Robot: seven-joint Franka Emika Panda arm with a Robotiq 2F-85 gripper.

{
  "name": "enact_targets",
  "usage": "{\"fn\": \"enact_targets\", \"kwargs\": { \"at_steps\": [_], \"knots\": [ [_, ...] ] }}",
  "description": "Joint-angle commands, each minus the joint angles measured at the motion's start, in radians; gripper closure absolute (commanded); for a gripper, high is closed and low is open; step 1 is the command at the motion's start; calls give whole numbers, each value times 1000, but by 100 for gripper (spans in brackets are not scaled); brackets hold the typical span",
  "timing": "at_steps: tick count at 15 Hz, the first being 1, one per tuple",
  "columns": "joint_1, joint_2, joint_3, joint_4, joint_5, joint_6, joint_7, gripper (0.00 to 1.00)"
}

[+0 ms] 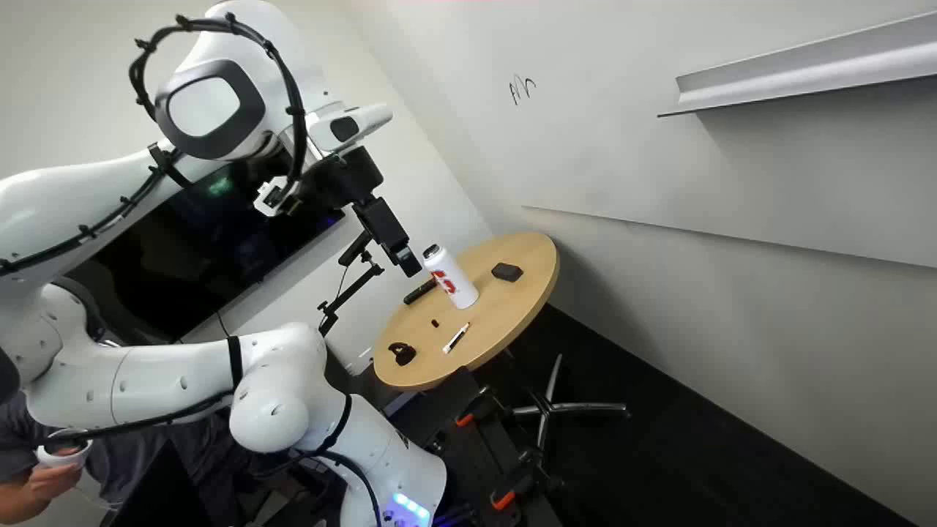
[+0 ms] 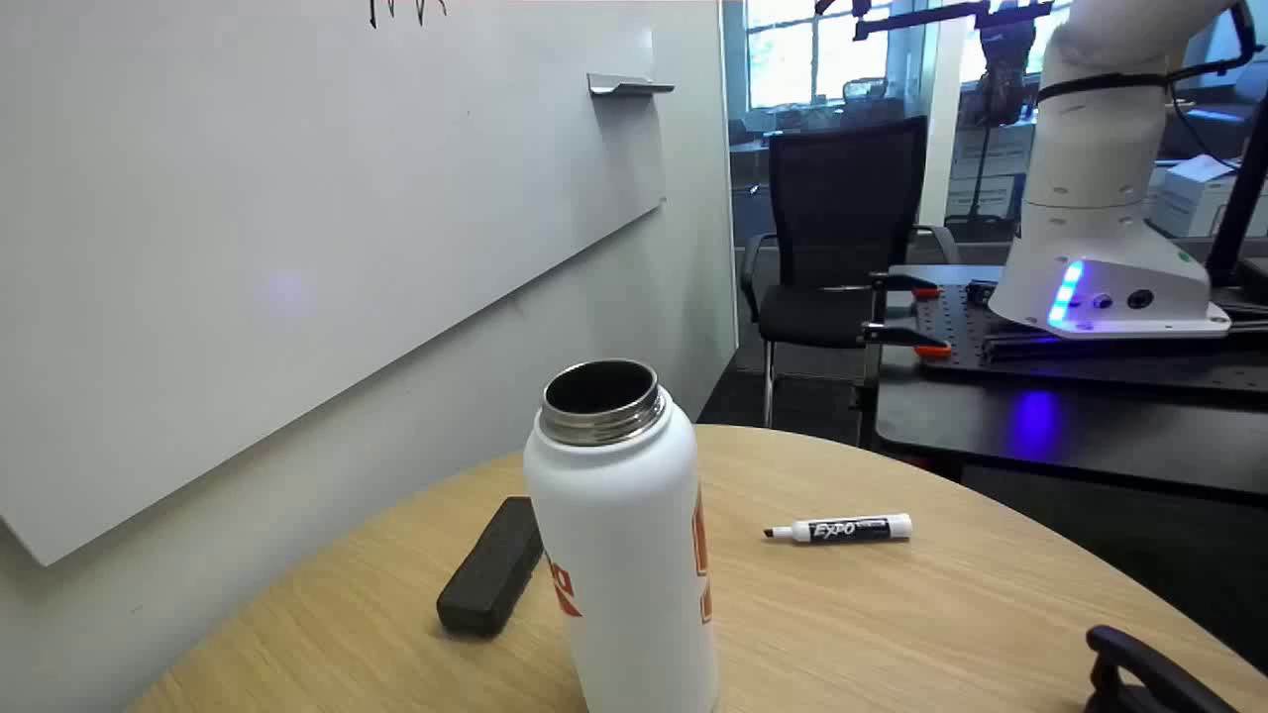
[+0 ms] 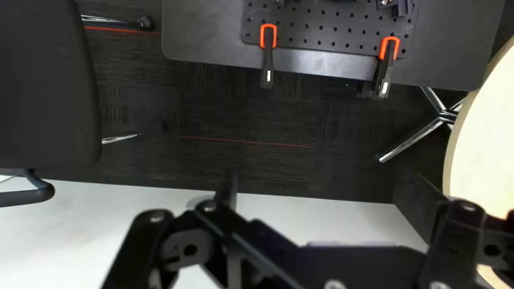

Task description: Pick up the eraser and rub it on the white board. Pick up the lid from the table and put it on the white bottle.

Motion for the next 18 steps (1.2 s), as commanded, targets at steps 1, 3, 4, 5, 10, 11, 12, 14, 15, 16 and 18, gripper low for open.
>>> {"fn": "enact_targets", "kwargs": {
  "at_steps": [1,3,4,5,10,11,12,14,15,16,18],
  "knots": [
    [8,0,-5,2,-3,-3,5,0],
    [8,0,-5,2,-3,-3,5,0],
    [8,0,-5,2,-3,-3,5,0],
    [8,0,-5,2,-3,-3,5,0],
    [135,-88,107,-14,34,-15,-32,0],
    [171,-101,140,-12,51,-17,-31,0],
    [210,-107,177,-8,71,-18,-26,0],
    [290,-94,250,6,108,-7,-24,0],
    [329,-77,291,14,127,9,-20,0],
    [368,-52,325,25,151,31,-22,0],
    [437,10,379,46,198,92,-36,0]
  ]
}}
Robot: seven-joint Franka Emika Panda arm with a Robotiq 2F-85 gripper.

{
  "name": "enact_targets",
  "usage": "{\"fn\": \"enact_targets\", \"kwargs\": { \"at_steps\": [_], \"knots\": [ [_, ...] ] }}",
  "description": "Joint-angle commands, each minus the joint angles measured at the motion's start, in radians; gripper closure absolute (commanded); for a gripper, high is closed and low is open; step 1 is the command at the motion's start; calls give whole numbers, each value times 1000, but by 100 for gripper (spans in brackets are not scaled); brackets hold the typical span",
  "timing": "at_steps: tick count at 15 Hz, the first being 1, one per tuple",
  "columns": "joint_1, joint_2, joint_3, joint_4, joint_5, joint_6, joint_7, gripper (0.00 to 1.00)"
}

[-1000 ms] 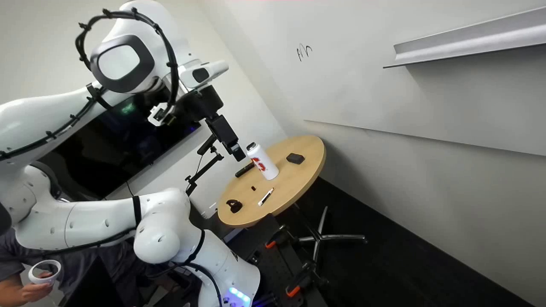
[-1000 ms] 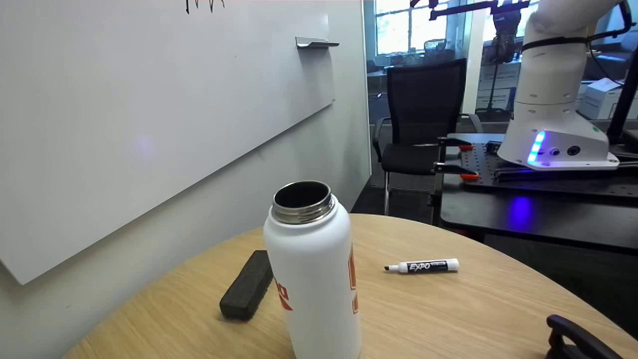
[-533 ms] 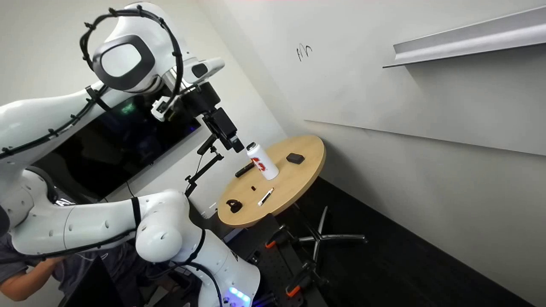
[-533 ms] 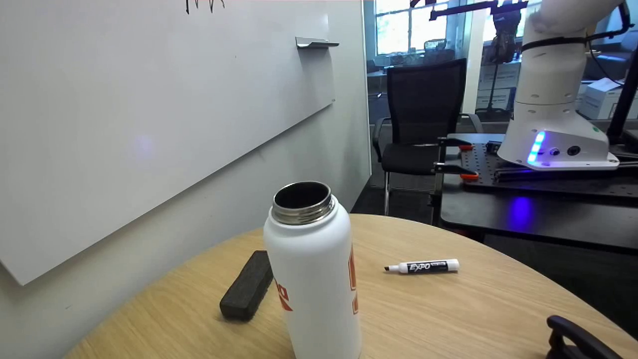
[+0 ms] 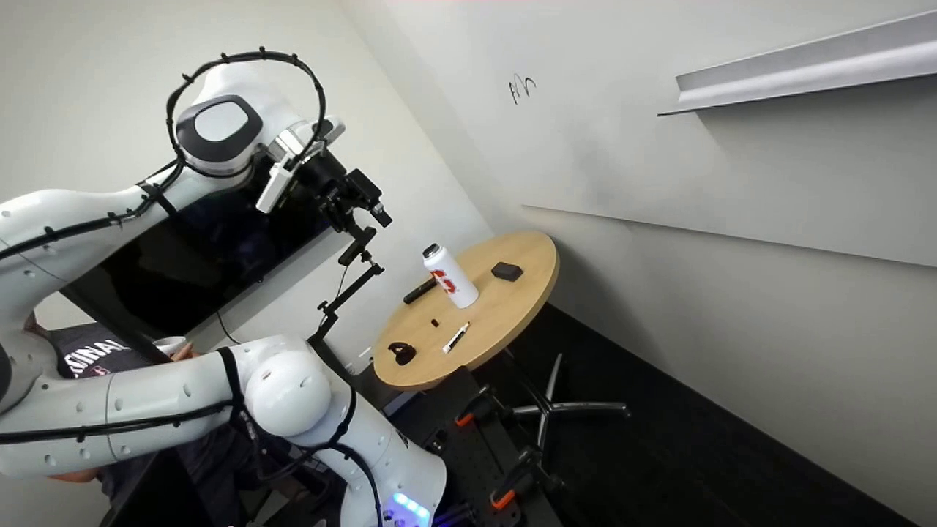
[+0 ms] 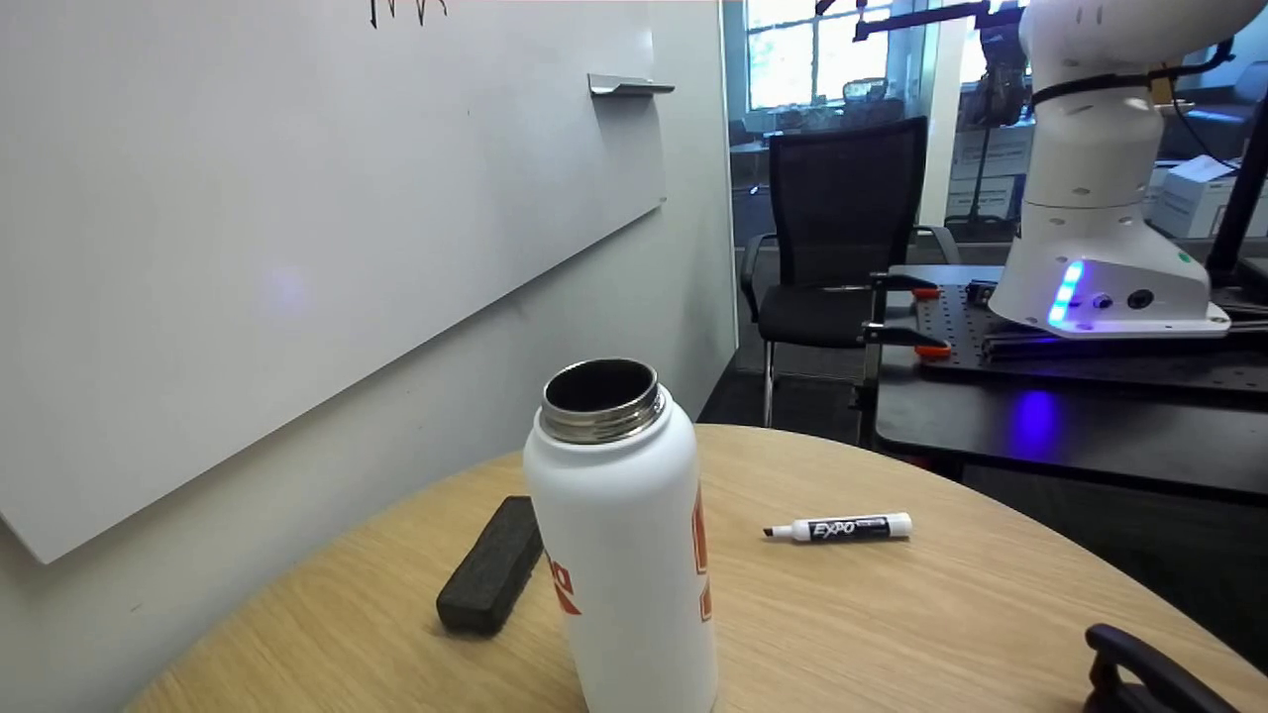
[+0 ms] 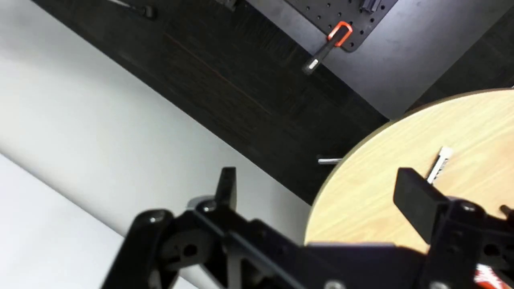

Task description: Pick up the eraser and rub it on the white board. Pick up the lid from the table and put it on the white bottle.

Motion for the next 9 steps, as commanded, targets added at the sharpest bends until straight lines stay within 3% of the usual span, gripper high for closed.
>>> {"fn": "enact_targets", "kwargs": {
  "at_steps": [1,3,4,9],
  "knots": [
    [110,130,78,50,68,102,-29,0],
    [161,180,105,69,84,153,-61,0],
    [137,97,96,21,62,123,-12,0],
    [169,173,108,55,66,149,-33,0]
  ]
}}
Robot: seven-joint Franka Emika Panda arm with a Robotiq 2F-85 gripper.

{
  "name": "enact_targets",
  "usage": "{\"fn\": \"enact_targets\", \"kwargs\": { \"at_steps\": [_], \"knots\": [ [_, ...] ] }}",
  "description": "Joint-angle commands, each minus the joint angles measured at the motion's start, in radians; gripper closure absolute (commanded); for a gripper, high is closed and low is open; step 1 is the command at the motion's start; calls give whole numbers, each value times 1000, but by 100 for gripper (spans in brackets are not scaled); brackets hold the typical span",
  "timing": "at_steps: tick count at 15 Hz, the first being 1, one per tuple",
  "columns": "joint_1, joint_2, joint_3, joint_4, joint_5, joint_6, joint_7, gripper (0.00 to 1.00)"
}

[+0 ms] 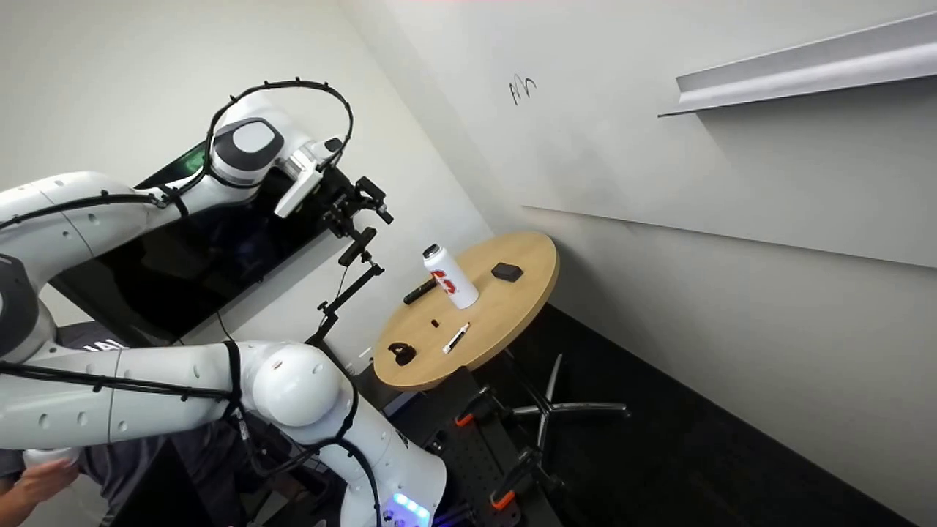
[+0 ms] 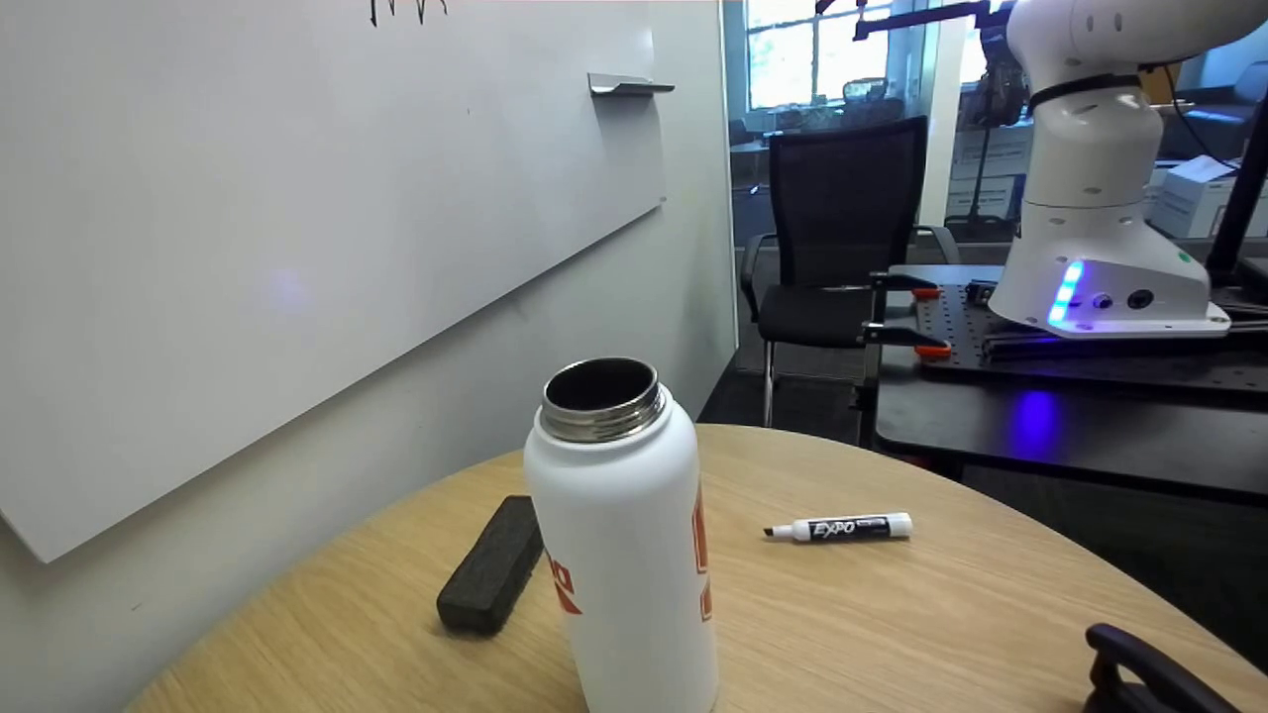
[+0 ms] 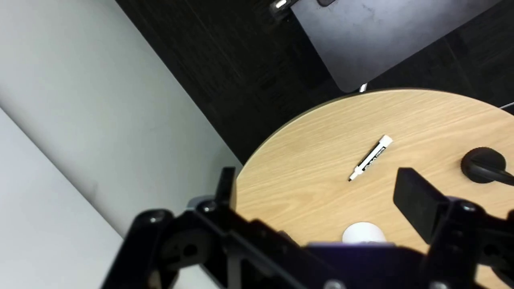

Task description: Pick up the eraser and rub it on the white board. Pick up the lid from the table and put it on the white bottle.

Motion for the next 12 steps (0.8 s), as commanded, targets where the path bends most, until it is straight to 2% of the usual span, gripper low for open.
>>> {"fn": "enact_targets", "kwargs": {
  "at_steps": [1,4,6,9,10,12],
  "knots": [
    [5,2,-4,4,-3,-2,3,0],
    [13,11,5,4,1,8,2,0],
    [39,35,45,8,6,50,1,0],
    [75,118,124,31,-39,177,-22,0],
    [82,166,144,37,-55,253,-33,0],
    [66,271,190,60,-130,386,-30,0]
  ]
}}
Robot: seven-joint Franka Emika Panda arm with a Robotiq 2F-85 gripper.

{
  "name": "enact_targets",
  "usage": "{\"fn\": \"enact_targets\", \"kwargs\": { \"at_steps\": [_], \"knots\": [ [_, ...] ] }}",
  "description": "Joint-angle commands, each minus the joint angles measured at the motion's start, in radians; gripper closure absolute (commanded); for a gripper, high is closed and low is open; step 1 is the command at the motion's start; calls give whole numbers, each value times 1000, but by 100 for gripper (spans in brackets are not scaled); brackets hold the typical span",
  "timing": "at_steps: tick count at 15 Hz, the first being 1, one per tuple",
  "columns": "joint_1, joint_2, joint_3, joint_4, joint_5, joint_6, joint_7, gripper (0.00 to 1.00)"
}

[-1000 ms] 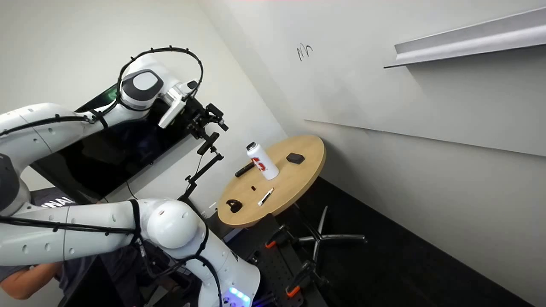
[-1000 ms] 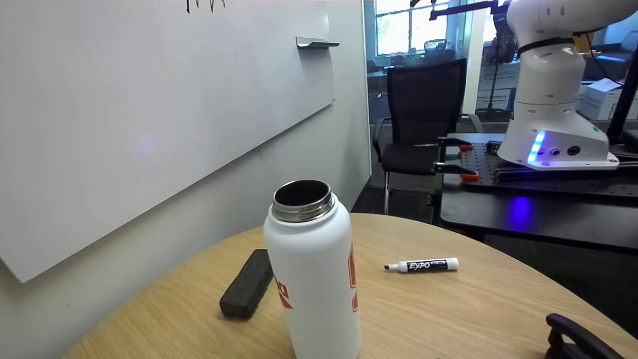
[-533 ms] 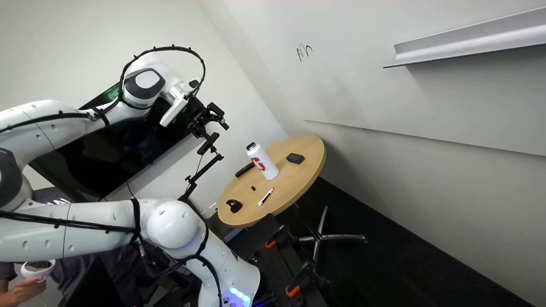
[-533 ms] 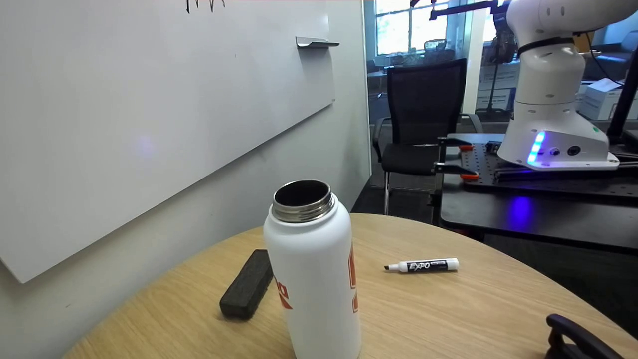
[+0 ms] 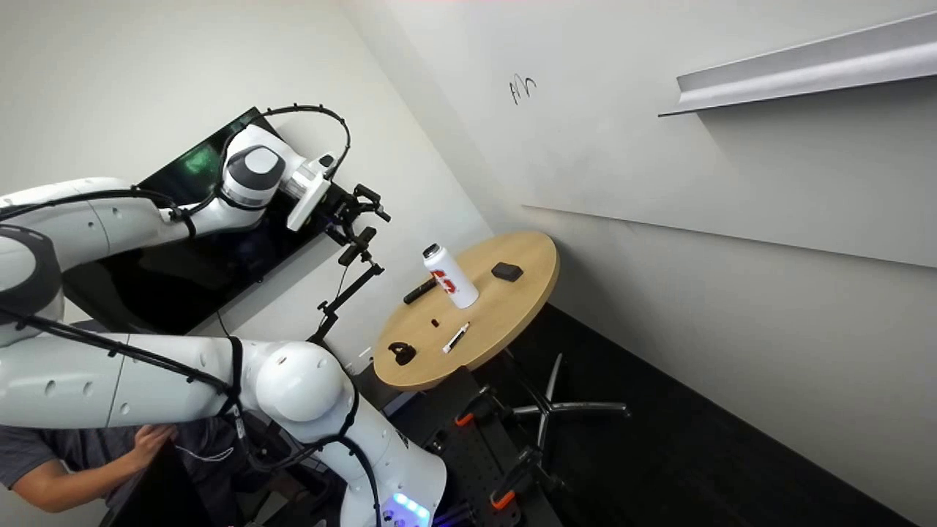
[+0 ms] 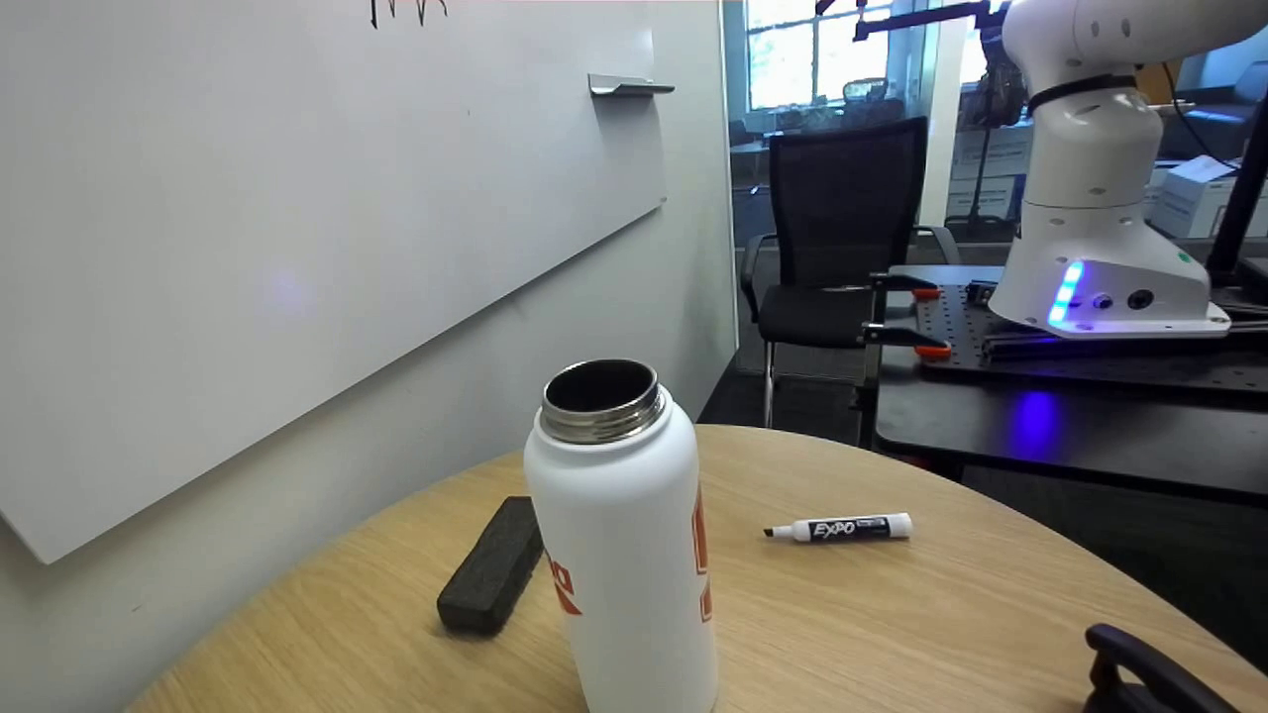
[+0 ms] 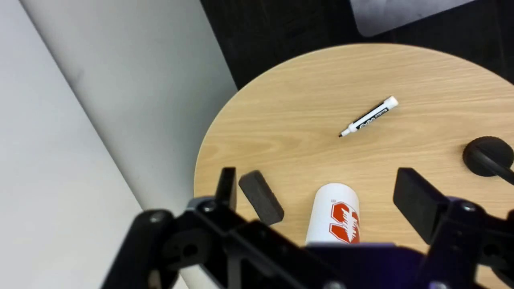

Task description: Pick up the eraser and rub it on the white board. Pick up the lid from the table and put it on the white bottle.

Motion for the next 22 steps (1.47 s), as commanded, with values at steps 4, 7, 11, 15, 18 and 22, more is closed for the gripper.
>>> {"fn": "enact_targets", "kwargs": {
  "at_steps": [4,7,11,15,18,22],
  "knots": [
    [-2,213,35,43,-173,219,10,0],
    [-44,344,44,106,-208,252,1,0],
    [-46,362,48,128,-208,252,-8,0],
    [-106,489,34,178,-315,337,6,0],
    [-133,634,0,249,-370,396,-51,0],
    [-131,858,-23,394,-402,394,-161,0]
  ]
}}
